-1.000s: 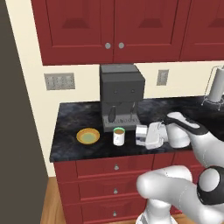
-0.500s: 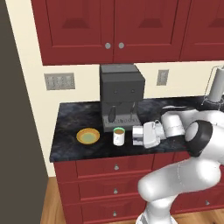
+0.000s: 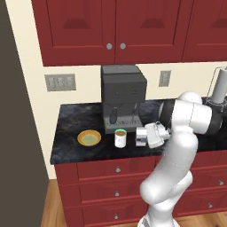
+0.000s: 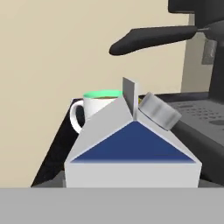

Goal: Take a sugar cube from the saucer and place it inside the coffee. Then, grab milk from the fridge and place it next to the coffee on the counter to sweeten the coffee.

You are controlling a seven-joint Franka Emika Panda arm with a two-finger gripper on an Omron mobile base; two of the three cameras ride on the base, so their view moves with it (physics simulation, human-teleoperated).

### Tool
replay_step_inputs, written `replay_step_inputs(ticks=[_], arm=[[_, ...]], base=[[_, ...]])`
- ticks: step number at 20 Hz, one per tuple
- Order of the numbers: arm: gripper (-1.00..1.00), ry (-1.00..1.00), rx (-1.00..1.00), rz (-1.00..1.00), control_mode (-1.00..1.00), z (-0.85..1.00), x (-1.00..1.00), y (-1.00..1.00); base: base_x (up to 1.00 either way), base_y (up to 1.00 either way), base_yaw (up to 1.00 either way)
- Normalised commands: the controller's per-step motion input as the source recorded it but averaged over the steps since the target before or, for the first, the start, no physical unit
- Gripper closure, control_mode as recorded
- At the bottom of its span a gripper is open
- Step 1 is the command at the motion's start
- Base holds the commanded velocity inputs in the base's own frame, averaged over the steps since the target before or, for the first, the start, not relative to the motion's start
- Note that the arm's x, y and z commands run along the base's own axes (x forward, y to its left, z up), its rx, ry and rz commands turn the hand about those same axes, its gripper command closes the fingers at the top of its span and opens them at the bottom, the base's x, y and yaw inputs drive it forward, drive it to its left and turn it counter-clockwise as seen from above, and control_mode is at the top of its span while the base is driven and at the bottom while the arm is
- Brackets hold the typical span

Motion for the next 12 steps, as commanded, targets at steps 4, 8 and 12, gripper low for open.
replay_step_inputs(ticks=[4,8,12], arm=[[1.00,-0.01,0.00,0.03,-1.00,-0.33,0.09,0.00],[1.00,0.00,0.00,0.00,-1.00,-0.22,0.15,0.03],[-1.00,0.00,0.00,0.00,-1.00,-0.22,0.08,0.01]], base=[[0.00,0.00,0.00],[0.00,0.00,0.00],[0.00,0.00,0.00]])
